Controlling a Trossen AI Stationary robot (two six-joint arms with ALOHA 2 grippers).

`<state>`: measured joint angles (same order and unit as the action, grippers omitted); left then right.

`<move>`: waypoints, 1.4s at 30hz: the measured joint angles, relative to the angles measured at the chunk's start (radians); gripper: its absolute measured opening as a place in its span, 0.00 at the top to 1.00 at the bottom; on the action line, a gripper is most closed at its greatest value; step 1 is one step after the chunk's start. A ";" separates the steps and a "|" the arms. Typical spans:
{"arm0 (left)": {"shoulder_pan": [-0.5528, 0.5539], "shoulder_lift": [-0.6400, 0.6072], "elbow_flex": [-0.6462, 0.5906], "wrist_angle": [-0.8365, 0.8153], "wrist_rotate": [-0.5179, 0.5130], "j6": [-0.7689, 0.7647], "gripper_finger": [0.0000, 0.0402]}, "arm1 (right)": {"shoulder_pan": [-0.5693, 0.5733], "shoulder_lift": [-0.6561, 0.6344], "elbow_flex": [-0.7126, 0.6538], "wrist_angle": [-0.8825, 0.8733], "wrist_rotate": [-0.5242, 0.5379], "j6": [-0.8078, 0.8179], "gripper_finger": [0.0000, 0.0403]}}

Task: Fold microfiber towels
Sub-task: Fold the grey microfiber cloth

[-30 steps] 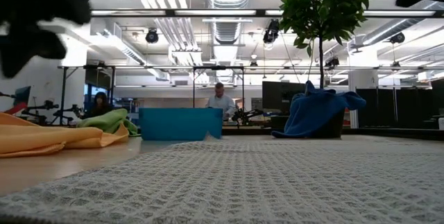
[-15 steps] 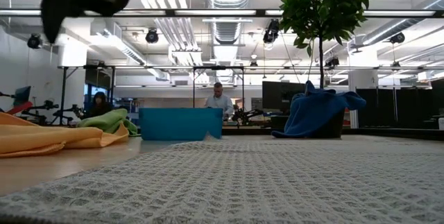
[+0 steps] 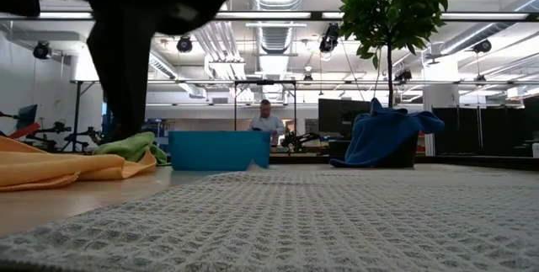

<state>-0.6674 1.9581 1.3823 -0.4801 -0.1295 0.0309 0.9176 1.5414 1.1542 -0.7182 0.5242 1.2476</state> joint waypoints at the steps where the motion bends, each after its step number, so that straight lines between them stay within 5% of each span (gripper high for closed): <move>1: 0.000 0.010 0.001 0.000 -0.001 -0.010 0.49 | 0.005 0.000 0.000 0.000 0.000 0.000 0.85; 17: -0.045 0.054 0.000 0.000 -0.046 -0.156 0.49 | 0.086 0.046 -0.003 0.023 0.002 0.049 0.85; 24: -0.073 0.054 0.000 -0.012 -0.164 -0.157 0.50 | 0.086 0.132 -0.003 0.092 0.001 0.080 0.85; 42: -0.054 0.099 0.009 0.000 -0.028 -0.213 0.83 | 0.103 0.194 -0.003 0.231 -0.008 0.039 0.85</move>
<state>-0.7212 2.0567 1.3918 -0.4798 -0.1574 -0.1818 1.0210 1.7357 1.1515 -0.4869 0.5160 1.2863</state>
